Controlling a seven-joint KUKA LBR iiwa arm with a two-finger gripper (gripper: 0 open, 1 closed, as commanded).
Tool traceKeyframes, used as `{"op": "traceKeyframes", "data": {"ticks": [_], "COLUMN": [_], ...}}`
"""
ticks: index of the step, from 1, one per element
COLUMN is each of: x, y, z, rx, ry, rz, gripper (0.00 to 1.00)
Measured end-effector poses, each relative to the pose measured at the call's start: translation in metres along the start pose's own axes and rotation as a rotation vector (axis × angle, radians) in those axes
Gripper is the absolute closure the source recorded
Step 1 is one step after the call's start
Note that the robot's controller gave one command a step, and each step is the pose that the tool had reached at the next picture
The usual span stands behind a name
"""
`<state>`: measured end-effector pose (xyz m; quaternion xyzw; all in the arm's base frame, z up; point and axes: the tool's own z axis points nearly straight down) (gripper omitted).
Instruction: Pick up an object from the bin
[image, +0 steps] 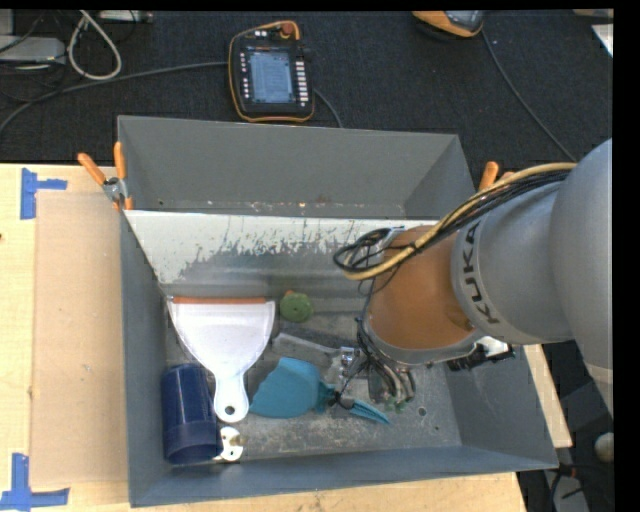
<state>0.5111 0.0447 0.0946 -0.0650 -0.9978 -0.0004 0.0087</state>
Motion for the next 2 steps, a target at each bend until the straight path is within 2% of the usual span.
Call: {"op": "traceKeyframes", "data": {"ticks": [2], "x": [-0.001], "y": [0.0], "z": [-0.051], "rx": [-0.001], "ry": [-0.006], "rz": [-0.001], "gripper": [1.0]}}
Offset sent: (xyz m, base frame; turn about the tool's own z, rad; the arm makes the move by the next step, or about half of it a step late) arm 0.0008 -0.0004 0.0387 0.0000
